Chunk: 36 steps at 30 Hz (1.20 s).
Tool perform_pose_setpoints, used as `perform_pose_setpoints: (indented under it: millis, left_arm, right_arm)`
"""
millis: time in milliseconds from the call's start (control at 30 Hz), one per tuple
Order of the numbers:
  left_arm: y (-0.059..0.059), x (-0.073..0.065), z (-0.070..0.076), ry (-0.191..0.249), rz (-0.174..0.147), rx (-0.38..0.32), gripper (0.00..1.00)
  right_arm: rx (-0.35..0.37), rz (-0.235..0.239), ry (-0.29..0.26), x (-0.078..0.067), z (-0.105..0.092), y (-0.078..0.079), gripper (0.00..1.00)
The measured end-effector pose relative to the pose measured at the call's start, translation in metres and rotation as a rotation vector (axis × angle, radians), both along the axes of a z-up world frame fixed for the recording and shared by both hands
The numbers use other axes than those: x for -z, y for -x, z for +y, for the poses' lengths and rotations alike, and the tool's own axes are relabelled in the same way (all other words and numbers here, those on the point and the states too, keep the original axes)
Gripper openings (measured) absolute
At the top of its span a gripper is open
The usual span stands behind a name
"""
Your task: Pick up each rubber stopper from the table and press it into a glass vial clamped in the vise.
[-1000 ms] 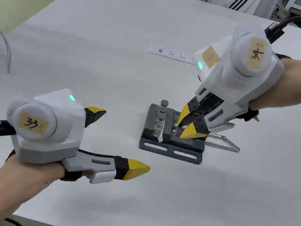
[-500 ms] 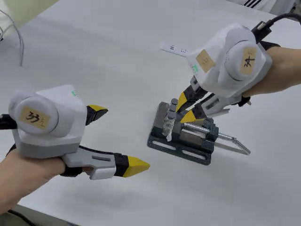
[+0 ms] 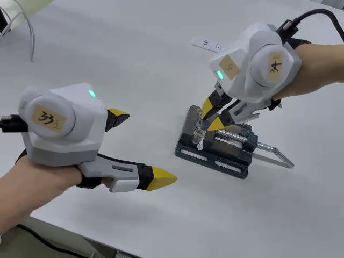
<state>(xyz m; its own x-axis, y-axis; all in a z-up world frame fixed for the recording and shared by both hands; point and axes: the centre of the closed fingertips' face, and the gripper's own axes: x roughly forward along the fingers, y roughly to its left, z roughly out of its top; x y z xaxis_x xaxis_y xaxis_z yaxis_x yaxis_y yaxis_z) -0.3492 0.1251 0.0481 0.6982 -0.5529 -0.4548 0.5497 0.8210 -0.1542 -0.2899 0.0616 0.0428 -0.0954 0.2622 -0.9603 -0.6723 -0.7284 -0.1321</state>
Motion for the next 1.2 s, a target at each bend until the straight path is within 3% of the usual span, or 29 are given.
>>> perform_pose_setpoints:
  millis: [500,800,1033,1167,1200]
  left_arm:
    - [0.0014,0.003,-0.0022,0.008,0.011,0.007,0.91]
    - [-0.0008,0.0015,-0.0026,0.008,0.012,0.012,0.9]
    - [-0.0011,0.0013,-0.0042,0.012,0.016,0.016,0.89]
    - [-0.0019,0.0021,-0.0039,0.012,0.018,0.019,0.89]
    - [-0.0025,0.0019,-0.0045,0.013,0.018,0.02,0.89]
  right_arm:
    - [0.002,0.011,0.03,0.0105,0.0014,-0.0028,0.05]
    - [0.023,0.044,0.038,0.0103,0.0016,0.0004,0.04]
    - [0.026,0.037,0.04,0.0097,0.0035,-0.0011,0.04]
    - [0.061,0.038,0.073,0.0099,0.0064,-0.0034,0.04]
    - [0.13,0.056,0.09,0.01,0.0053,-0.003,0.04]
